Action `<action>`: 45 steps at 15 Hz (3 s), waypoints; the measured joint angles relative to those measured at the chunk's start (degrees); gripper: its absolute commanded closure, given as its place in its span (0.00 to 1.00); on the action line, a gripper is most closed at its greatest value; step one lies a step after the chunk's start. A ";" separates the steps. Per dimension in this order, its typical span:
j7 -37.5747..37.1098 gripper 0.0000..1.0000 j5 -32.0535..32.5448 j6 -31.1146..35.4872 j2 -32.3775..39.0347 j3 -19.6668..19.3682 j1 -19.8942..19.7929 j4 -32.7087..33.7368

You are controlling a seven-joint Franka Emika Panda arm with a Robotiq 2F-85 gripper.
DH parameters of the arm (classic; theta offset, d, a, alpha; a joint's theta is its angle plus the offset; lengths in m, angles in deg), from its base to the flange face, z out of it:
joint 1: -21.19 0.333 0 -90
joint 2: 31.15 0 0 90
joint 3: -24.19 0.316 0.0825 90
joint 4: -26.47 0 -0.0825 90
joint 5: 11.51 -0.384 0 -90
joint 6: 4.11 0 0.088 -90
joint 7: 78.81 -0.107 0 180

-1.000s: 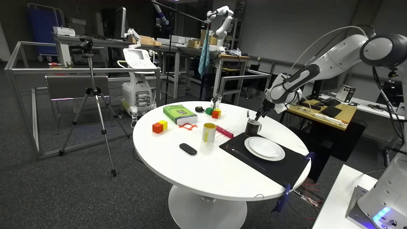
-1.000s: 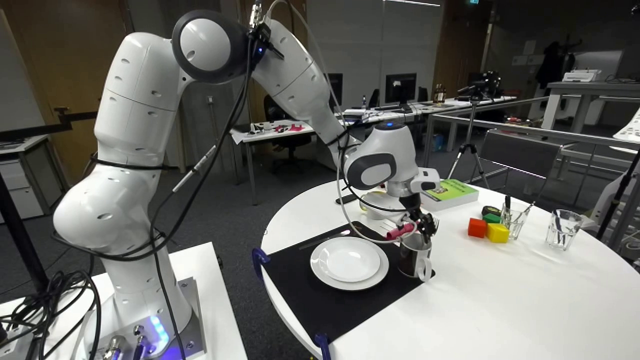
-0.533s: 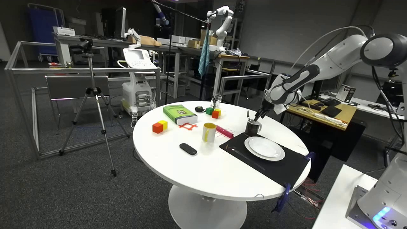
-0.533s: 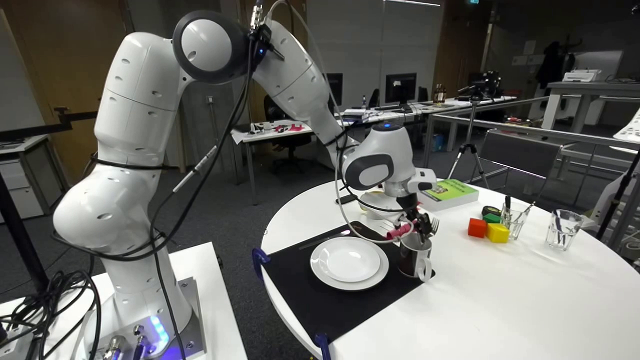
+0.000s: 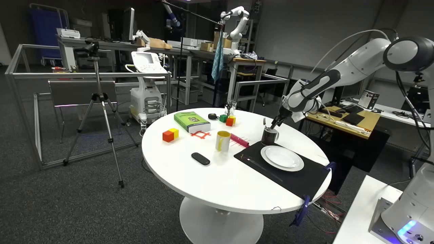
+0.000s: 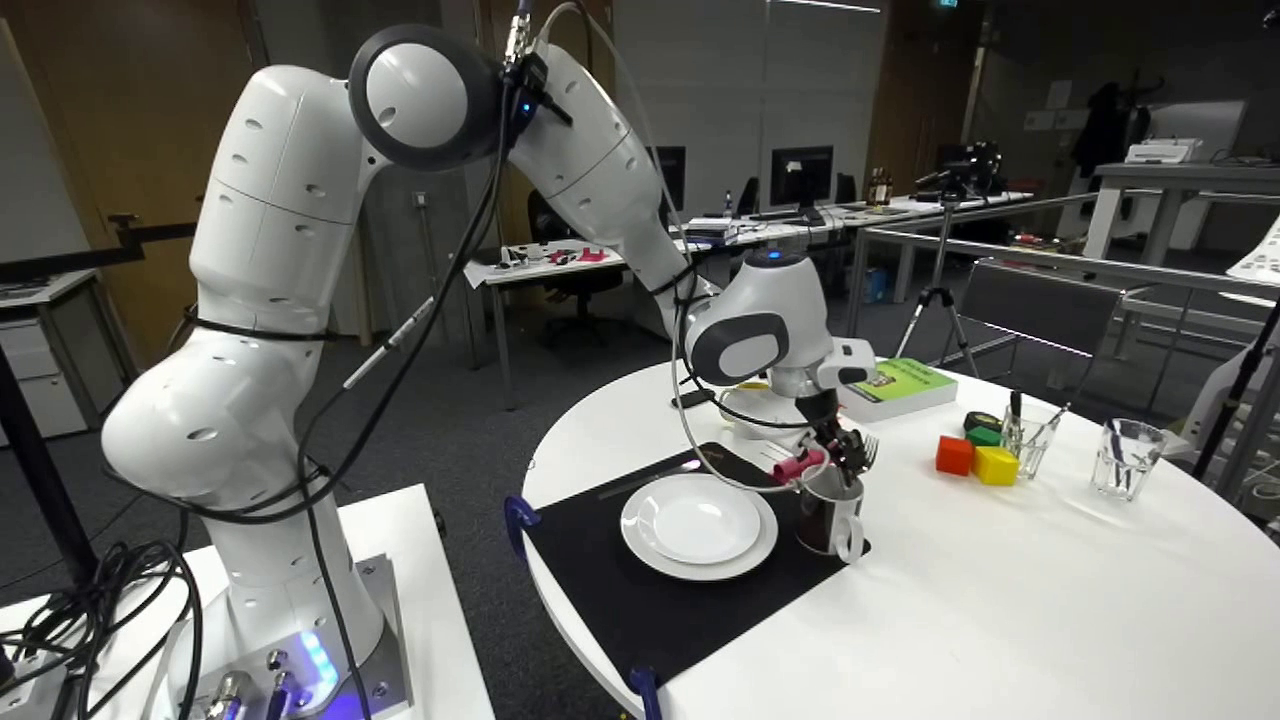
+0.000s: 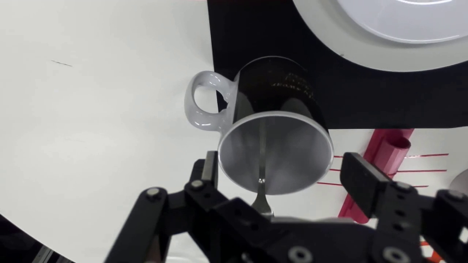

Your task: Take the fork out of the cup then move the cup off of the table mat

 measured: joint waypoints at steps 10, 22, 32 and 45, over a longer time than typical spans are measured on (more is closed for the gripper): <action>0.03 0.34 0.00 0.07 1.99 0.31 -0.86 1.13; 0.03 0.40 0.14 0.07 2.57 0.67 -0.64 3.94; 0.03 0.49 0.55 0.07 6.20 1.18 -0.50 6.97; 0.03 0.62 0.67 0.07 8.51 1.26 -0.49 9.15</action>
